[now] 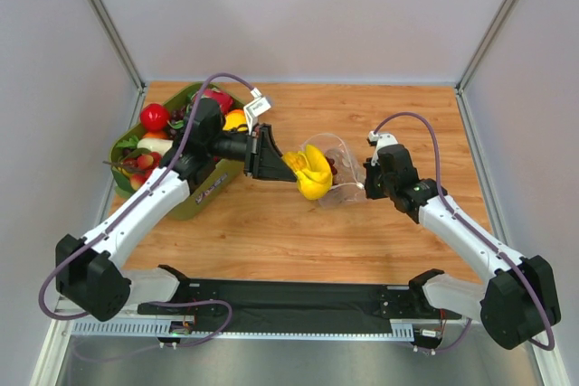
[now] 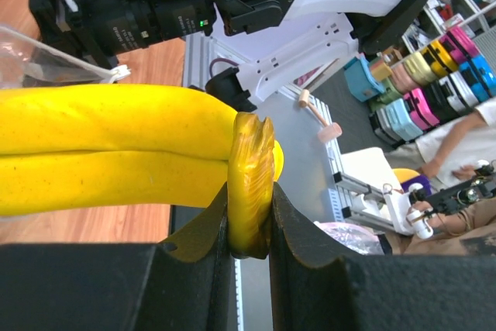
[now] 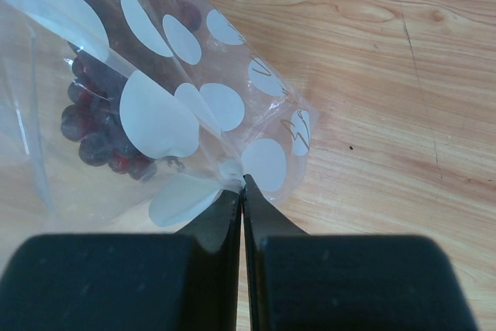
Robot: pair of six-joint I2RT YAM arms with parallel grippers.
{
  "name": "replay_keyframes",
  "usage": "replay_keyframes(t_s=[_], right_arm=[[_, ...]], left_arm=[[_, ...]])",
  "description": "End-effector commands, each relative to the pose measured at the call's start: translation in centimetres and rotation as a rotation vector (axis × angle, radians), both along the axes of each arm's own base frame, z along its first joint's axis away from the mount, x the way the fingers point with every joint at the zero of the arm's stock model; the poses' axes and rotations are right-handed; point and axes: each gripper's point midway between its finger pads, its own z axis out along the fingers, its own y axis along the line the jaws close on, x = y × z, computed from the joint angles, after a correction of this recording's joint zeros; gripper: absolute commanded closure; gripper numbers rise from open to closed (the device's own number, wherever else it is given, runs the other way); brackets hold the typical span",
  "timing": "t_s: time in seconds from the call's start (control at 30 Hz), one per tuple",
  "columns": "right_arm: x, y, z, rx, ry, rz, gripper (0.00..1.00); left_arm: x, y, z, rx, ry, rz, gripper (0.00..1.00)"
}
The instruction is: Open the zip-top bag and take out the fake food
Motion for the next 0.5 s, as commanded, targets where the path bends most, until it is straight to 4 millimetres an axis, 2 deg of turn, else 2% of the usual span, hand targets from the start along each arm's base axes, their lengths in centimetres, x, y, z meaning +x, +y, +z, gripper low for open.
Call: replay_keyframes(t_s=[0.0,0.07,0.1,0.17,0.27,0.3,0.33,0.37,0.4,0.47], right_arm=[[0.9,0.4,1.9,0.034,-0.043,-0.006,1.0],[0.9,0.4,1.9,0.033,-0.046,0.0,1.0],[0.9,0.4,2.0,0.032,-0.046,0.0,1.0],[0.9,0.4,2.0,0.034,-0.047,0.002,0.99],[0.9,0.4,2.0,0.035,-0.047,0.003,1.0],[0.8,0.5,2.0,0.035,-0.047,0.006,1.0],[0.8,0.5,2.0,0.037,-0.046,0.009,1.0],[0.9,0.6,2.1,0.039,-0.048,0.008,1.0],[0.9,0.5,2.1,0.039,-0.047,0.009,1.0],[0.9,0.6,2.2,0.041,-0.047,0.013,1.0]], left_arm=[[-0.6,2.0,2.8,-0.035,-0.091,0.02,1.0],[-0.5,3.2,3.8,-0.044,-0.137,0.058,1.0],[0.4,4.2,3.6,-0.027,-0.121,0.107,1.0],[0.9,5.6,4.4,-0.024,-0.172,0.168,1.0],[3.5,9.0,4.7,0.005,-0.201,0.342,1.0],[3.7,9.8,4.3,0.029,-0.182,0.382,1.0],[4.5,10.7,4.7,0.049,-0.211,0.459,1.0],[5.2,11.5,4.5,0.074,-0.217,0.513,1.0],[6.9,13.5,3.9,0.14,-0.221,0.647,1.0],[8.3,15.7,3.2,0.226,-0.234,0.789,1.0]])
